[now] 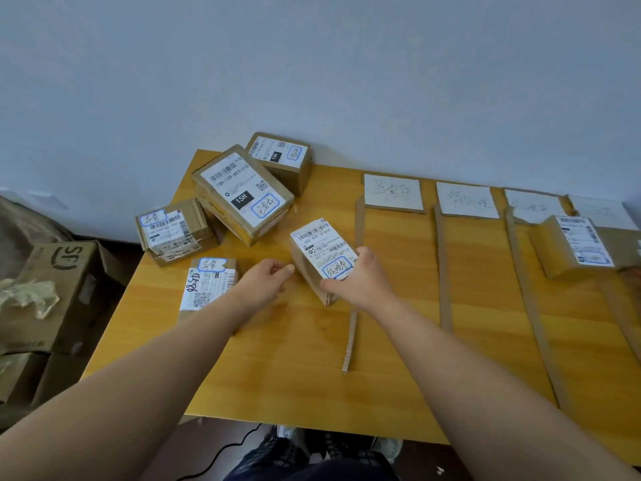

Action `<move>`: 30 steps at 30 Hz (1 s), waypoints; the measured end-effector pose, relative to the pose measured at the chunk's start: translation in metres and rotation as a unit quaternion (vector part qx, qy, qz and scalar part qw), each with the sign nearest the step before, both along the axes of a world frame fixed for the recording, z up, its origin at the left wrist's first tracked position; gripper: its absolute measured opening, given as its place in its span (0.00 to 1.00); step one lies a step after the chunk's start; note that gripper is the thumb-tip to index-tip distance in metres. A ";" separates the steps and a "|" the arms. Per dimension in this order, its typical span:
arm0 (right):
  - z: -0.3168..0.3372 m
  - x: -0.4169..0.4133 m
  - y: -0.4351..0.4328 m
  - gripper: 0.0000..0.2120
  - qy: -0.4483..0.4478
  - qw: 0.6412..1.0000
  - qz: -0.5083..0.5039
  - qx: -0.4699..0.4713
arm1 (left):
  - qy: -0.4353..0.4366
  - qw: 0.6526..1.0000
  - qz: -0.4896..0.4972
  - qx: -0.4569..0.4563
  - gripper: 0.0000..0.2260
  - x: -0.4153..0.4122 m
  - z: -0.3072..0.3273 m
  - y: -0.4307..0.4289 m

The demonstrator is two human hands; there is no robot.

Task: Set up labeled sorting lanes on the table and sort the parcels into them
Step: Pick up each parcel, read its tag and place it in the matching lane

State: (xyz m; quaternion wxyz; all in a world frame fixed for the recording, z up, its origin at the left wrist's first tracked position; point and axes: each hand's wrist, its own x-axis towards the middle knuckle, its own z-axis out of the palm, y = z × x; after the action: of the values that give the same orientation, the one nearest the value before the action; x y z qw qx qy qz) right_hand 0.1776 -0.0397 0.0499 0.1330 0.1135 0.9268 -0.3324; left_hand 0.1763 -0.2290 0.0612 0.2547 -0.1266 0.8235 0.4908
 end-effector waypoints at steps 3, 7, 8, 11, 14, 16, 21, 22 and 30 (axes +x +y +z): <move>0.008 0.007 0.010 0.41 0.035 0.998 -0.043 -0.036 | -0.028 0.998 -0.014 0.046 0.29 -0.001 0.010 0.019; 0.020 0.014 0.016 0.43 0.096 0.987 -0.077 -0.101 | -0.017 0.993 -0.001 0.118 0.32 -0.009 0.028 0.045; 0.023 0.015 0.017 0.44 0.113 0.984 -0.082 -0.112 | -0.013 0.990 0.004 0.143 0.32 -0.011 0.033 0.050; 0.030 0.016 0.019 0.46 0.147 0.973 -0.102 -0.148 | -0.006 0.980 0.021 0.197 0.30 -0.019 0.043 0.059; 0.032 0.015 0.023 0.46 0.154 0.965 -0.097 -0.187 | 0.004 0.977 0.022 0.212 0.26 -0.024 0.049 0.064; 0.033 0.016 0.024 0.47 0.153 0.964 -0.080 -0.200 | 0.013 0.974 0.014 0.224 0.24 -0.025 0.052 0.067; 0.034 0.014 0.026 0.48 0.142 0.962 -0.071 -0.221 | 0.032 0.977 0.003 0.211 0.20 -0.029 0.054 0.067; 0.033 0.013 0.027 0.47 0.140 0.962 -0.068 -0.226 | 0.033 0.978 0.002 0.206 0.19 -0.029 0.054 0.066; 0.036 0.009 0.033 0.48 0.137 0.963 -0.038 -0.231 | 0.077 0.981 0.022 0.178 0.13 -0.033 0.056 0.066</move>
State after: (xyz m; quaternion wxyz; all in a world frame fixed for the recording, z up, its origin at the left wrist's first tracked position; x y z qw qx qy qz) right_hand 0.1870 -0.0067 0.0855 0.0142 0.0685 0.8293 -0.5544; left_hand 0.1429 -0.1625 0.1174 0.1983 -0.0593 0.7370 0.6434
